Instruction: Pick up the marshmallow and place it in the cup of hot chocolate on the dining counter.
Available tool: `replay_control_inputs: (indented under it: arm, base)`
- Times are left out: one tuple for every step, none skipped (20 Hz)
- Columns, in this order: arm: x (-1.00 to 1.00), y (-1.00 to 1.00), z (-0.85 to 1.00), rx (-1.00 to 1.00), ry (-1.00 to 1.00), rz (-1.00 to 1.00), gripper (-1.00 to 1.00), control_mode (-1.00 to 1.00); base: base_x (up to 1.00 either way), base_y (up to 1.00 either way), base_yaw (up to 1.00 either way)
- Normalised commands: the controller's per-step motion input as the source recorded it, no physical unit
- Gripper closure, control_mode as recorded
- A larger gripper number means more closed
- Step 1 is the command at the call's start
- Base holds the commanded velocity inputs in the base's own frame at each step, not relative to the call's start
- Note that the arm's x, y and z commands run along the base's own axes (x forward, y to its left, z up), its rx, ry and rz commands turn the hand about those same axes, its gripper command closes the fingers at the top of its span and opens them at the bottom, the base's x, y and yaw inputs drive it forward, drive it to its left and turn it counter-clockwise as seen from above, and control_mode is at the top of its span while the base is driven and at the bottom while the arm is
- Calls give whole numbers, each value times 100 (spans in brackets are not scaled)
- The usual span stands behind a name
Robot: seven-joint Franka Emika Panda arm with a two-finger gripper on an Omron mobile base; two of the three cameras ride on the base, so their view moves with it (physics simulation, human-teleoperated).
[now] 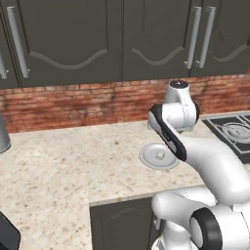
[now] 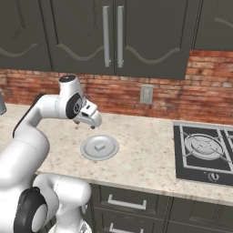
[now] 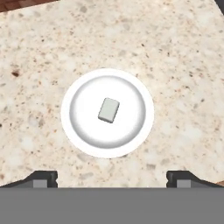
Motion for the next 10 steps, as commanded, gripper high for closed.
replay_control_inputs:
  arm:
    - [24, 0, -41, 0, 1, 0, -100, -100]
    - [24, 0, -39, 0, 1, 0, -100, -100]
    - [24, 0, -40, 0, 0, 0, -100, -100]
    - [25, 0, -39, 0, 0, 0, -100, -100]
    - [26, 0, -41, 0, 0, 0, -100, -100]
    - [26, 0, -39, 0, 0, 0, -100, -100]
    - [26, 0, -37, 0, 0, 0, -100, -100]
    - [23, -4, -34, 0, 0, 0, -100, -100]
    - [21, -4, -31, 0, 1, 0, -100, -100]
    - [21, -8, -31, 0, 1, 0, -100, -100]
  base:
    - [0, 0, 0]
    - [0, 0, 0]
    - [0, 0, 0]
    - [0, 0, 0]
    - [0, 0, 0]
    - [0, 0, 0]
    - [0, 0, 0]
    - [0, 0, 0]
    - [0, 0, 0]
    - [0, 0, 0]
